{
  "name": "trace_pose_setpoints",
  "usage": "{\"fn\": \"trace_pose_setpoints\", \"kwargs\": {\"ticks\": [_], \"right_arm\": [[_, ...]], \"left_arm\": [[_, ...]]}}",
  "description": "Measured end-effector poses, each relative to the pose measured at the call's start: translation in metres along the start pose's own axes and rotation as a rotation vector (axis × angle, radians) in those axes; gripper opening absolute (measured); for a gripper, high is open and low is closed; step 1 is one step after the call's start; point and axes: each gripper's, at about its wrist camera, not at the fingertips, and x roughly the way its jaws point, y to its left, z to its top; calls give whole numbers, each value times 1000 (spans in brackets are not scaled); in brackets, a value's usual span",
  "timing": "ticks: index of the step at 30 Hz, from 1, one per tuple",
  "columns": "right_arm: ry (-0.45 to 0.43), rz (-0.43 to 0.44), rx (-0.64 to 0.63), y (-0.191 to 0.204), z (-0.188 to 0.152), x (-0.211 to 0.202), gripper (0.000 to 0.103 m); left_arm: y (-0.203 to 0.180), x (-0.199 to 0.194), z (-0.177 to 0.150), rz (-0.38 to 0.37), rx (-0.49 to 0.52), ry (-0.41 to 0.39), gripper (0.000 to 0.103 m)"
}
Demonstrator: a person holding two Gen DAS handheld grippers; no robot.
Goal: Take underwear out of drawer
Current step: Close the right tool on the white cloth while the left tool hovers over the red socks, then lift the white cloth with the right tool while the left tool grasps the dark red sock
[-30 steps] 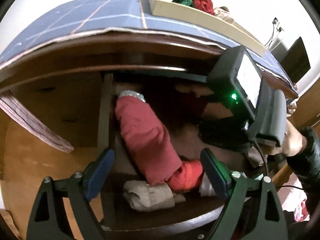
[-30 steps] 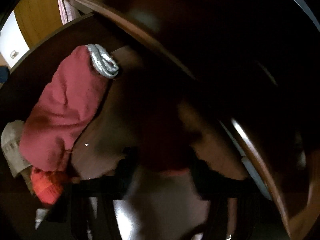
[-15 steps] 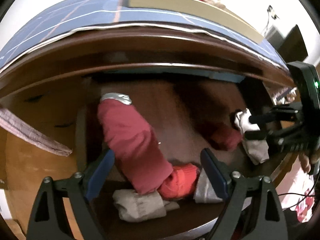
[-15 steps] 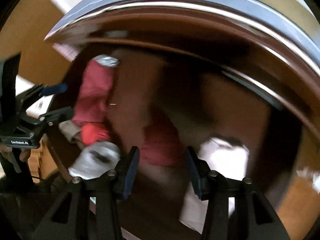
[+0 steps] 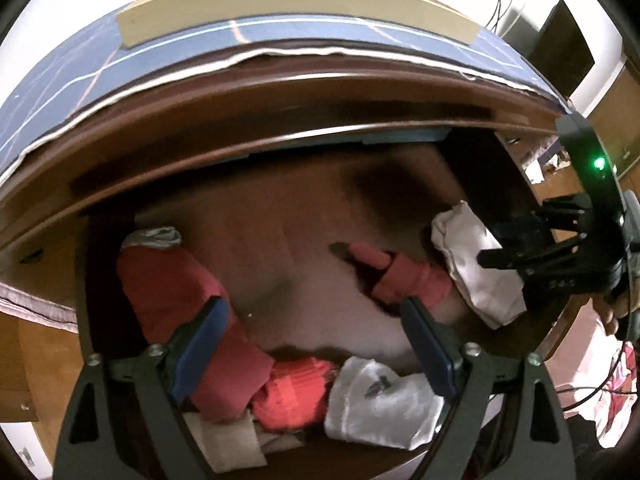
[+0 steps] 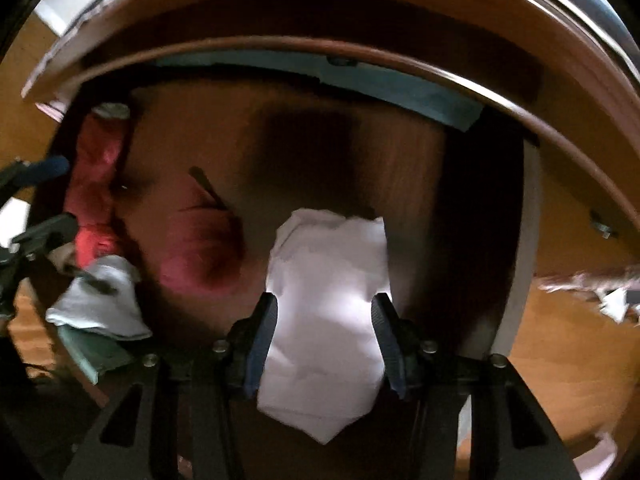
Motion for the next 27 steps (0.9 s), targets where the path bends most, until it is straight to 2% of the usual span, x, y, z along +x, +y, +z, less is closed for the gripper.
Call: {"fn": "trace_pose_setpoints", "kwargs": {"ticks": [4,7,10,12,13,16,21,22,24,25,26,27], "right_arm": [[31,67,-37,15,8,11,53],[61,-26,-61,21,10,20,53],[80,-28,-36,17,8,26,54],[89,-37,-34,20,7,27,62],[108,-56,-39,19,6,27,63],[131,-89,-80,29,-4,25,63],[144,-130,-120,38,-9,28,63],[135,-131,-135,40,-11,27,60],[110,-140,-143,36,-13,21,37],[98,-122,-128,31,-14,17,31],[82,-83,-96,24,-13,12,22],[63,-27,-52,16,-13,6,18]], "left_arm": [[-1,-1,0,-2,-13,1,89],[3,-4,0,0,-20,-3,89],[4,-2,1,-3,-27,2,89],[4,2,3,-4,-40,14,89],[3,3,4,-8,-45,20,89],[2,5,5,-26,-40,24,89],[-5,12,10,-11,-21,47,89],[-6,13,11,-13,-21,51,89],[-8,14,12,-21,-17,57,89],[-9,15,13,-27,-16,61,89],[-9,17,15,-34,-19,68,89],[-9,17,16,-39,-22,75,89]]}}
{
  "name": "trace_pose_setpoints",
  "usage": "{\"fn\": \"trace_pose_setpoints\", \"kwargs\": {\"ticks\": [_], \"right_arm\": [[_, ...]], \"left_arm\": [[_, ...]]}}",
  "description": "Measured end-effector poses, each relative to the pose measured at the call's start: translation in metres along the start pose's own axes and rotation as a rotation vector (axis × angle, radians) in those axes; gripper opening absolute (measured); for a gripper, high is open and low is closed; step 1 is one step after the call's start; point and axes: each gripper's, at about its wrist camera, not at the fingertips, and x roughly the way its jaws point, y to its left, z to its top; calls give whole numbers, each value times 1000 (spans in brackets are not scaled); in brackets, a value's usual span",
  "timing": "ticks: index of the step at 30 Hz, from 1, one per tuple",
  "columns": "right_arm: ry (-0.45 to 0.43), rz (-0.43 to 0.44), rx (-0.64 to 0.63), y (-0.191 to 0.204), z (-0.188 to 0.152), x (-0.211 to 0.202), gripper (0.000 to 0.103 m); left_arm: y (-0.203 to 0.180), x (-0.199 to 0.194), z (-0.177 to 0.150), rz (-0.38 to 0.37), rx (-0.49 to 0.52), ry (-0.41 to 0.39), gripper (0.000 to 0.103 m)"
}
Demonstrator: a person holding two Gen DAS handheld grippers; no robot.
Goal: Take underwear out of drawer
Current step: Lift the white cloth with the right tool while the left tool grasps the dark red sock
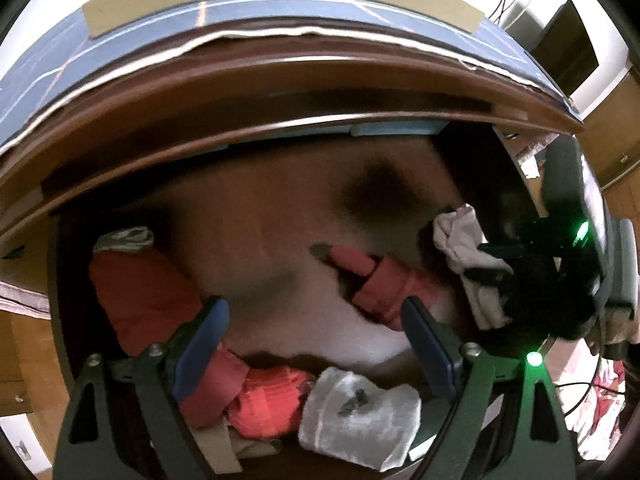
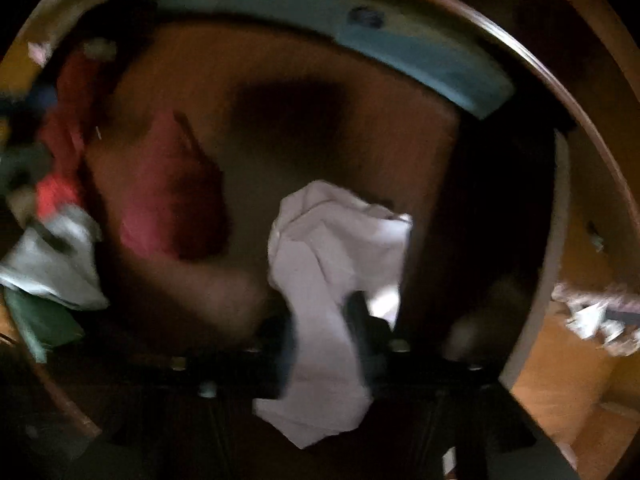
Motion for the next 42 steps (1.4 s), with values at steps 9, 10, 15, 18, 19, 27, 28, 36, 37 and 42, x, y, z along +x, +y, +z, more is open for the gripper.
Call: {"fn": "trace_pose_setpoints", "kwargs": {"ticks": [9,10,15,18,19,27,28,36,37,42], "right_arm": [[-277,209,214,-26,-20,-46,15],[-320,206,235,-27,-25,-54,15],[-444,229,318,-41,-44,-74,15],[-477,244,320,-59,-60,-86,15],[-486,244,317,-72,-63,-95,15],[-548,274,312,-61,-66,-93,15],[-543,269,309,-61,-66,-92,15],[-482,334,366,-66,-67,-66,15],[-472,346,376,-65,-66,-62,15],[-358,390,380,-53,-48,-39,24]], "left_arm": [[-26,26,19,-1,47,109,89],[-32,32,21,5,63,125,89],[-53,62,29,50,78,199,83],[-64,76,34,90,97,229,82],[-67,79,36,90,105,240,82],[-65,106,43,20,5,353,84],[-67,107,43,30,16,351,83],[-71,98,43,-20,45,242,33],[-68,97,43,-35,40,228,31],[-43,70,38,-65,-2,131,30]]}}
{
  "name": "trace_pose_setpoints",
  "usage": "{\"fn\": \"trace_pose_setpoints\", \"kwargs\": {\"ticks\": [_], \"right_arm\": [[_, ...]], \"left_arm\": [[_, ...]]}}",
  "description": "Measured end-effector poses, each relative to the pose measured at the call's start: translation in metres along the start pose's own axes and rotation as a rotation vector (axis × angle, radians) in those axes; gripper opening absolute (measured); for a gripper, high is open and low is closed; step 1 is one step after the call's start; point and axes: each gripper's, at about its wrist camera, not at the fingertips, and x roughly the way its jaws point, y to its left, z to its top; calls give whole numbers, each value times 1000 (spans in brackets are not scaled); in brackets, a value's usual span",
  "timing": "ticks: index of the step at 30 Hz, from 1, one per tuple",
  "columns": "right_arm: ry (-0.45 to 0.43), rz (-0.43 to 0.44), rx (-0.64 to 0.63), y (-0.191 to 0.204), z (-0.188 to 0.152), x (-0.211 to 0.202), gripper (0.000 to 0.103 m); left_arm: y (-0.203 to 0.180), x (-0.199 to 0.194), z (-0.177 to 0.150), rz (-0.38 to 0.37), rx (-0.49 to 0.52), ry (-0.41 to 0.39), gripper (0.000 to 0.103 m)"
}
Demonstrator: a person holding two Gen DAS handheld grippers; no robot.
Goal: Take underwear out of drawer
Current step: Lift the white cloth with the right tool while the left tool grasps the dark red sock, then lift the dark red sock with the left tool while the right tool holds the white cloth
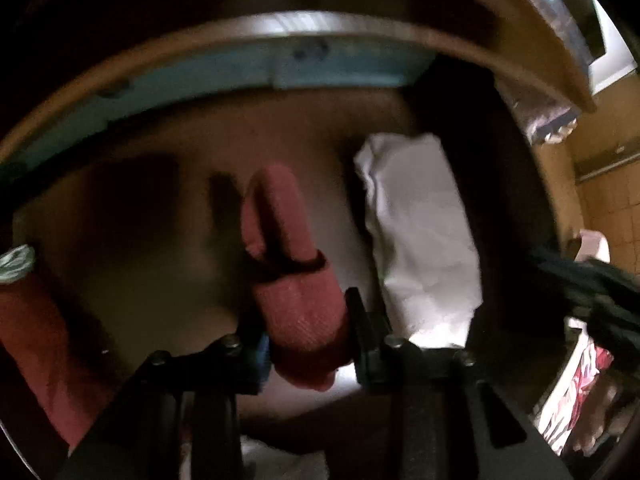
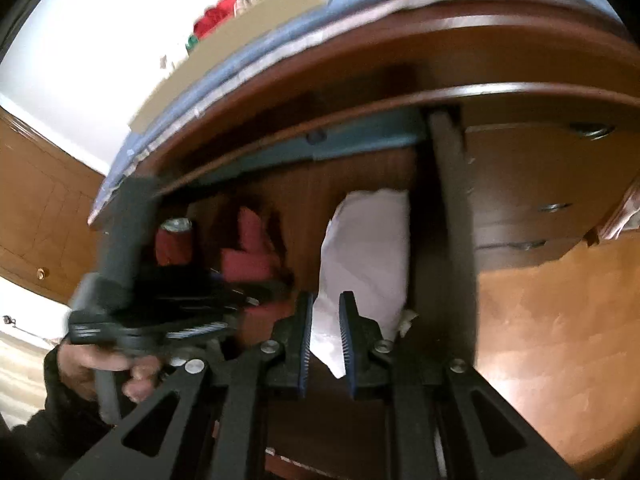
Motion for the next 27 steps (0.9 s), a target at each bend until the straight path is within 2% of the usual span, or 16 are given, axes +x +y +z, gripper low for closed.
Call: {"fn": "trace_pose_setpoints", "kwargs": {"ticks": [3,4,6,9,13,15,20,24,27], "right_arm": [[60,0,0,7,6,20,44],[76,-14,-5,11,9,26,48],[97,-47,-30,19,11,35,61],[139,-141,-80,30,15,51,63],[214,-224,-62,28,20,75,63],[229,-270,-78,29,22,83,63],[268,-368,-116,35,27,96,63],[272,-412,-111,35,29,99,62],[277,-466,-157,41,30,106,62]], "left_arm": [[10,-31,-15,-3,19,-91,30],[13,-41,-20,3,23,-123,30],[21,-61,-28,22,20,-190,30],[32,-81,-38,26,6,-258,30],[53,-104,-43,28,-1,-318,30],[52,-110,-43,23,-8,-335,30],[68,-122,-59,-2,-34,-353,30],[72,-113,-62,-12,-50,-362,30],[75,-112,-64,-21,-62,-367,30]]}}
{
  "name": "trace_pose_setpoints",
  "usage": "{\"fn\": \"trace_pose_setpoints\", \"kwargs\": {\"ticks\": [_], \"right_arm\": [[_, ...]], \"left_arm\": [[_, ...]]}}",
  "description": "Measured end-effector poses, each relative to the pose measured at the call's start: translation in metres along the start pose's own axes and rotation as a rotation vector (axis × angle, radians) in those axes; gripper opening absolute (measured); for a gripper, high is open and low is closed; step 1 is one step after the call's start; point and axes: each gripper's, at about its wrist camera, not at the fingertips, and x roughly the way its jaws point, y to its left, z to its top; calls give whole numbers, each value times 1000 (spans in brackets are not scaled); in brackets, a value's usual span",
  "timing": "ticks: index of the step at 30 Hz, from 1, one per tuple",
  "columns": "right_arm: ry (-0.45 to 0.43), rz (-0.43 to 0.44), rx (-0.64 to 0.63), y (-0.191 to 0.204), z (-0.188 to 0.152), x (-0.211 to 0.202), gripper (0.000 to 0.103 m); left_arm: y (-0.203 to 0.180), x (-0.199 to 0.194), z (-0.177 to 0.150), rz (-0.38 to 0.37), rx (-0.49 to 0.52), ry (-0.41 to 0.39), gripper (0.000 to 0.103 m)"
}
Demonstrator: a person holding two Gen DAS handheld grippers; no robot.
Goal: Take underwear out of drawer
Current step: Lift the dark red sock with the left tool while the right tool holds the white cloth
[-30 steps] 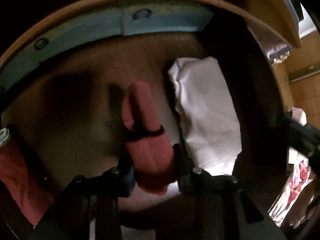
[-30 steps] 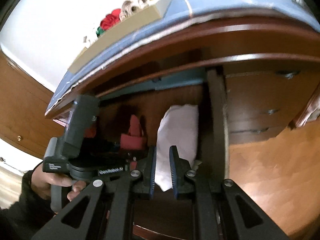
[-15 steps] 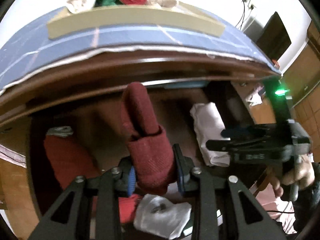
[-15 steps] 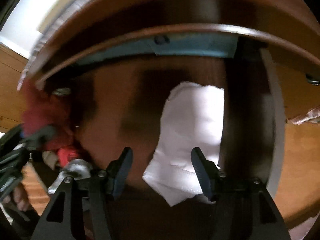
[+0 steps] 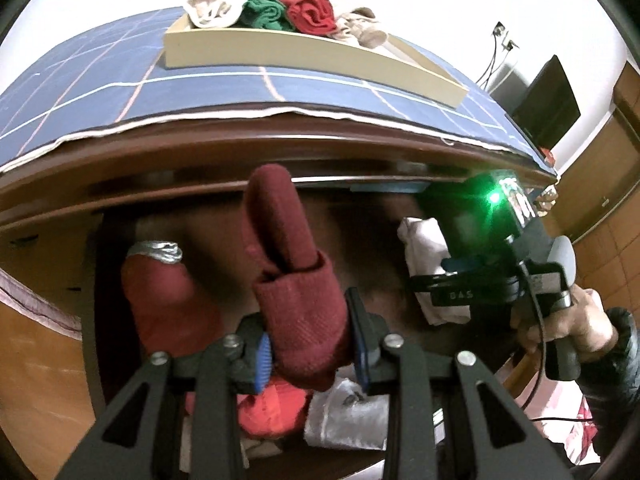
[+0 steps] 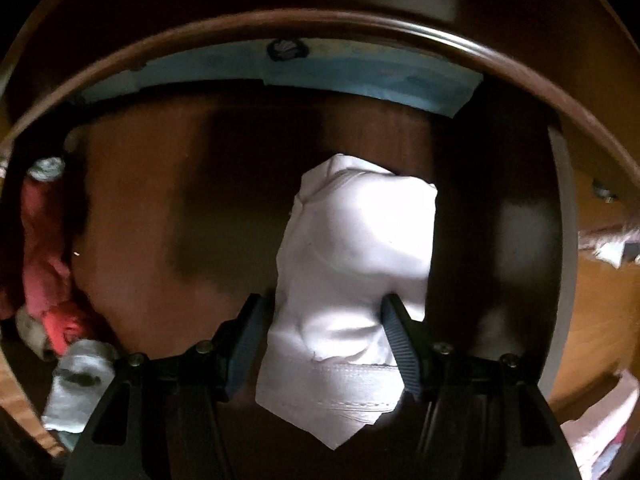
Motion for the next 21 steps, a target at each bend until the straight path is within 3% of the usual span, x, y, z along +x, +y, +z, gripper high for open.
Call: {"fn": "trace_pose_setpoints", "kwargs": {"ticks": [2,3,4,5,8,15,21], "right_arm": [[-3,-22,-33,4,-3,0,56],[-7,-30,-37,7,-3,-1,44],[-15,-22,-26,2,-6,-4,38],[-17,11,-7,-4,-7,-6,28],[-27,136,60,-25,-18,-12,18],[-198,305,98,-22,-54,-59,16],[-350,389,51,-12,-56,-121,16]], "left_arm": [[1,2,-3,-7,-4,-1,31],[3,-1,-5,-11,-5,-1,31],[6,-3,-7,-13,-5,-1,31],[7,-4,-8,-15,-8,-3,31],[9,-6,-10,-18,-13,-5,31],[6,-11,-8,-6,-9,-10,31],[-5,-18,-2,-2,14,-36,31]]}}
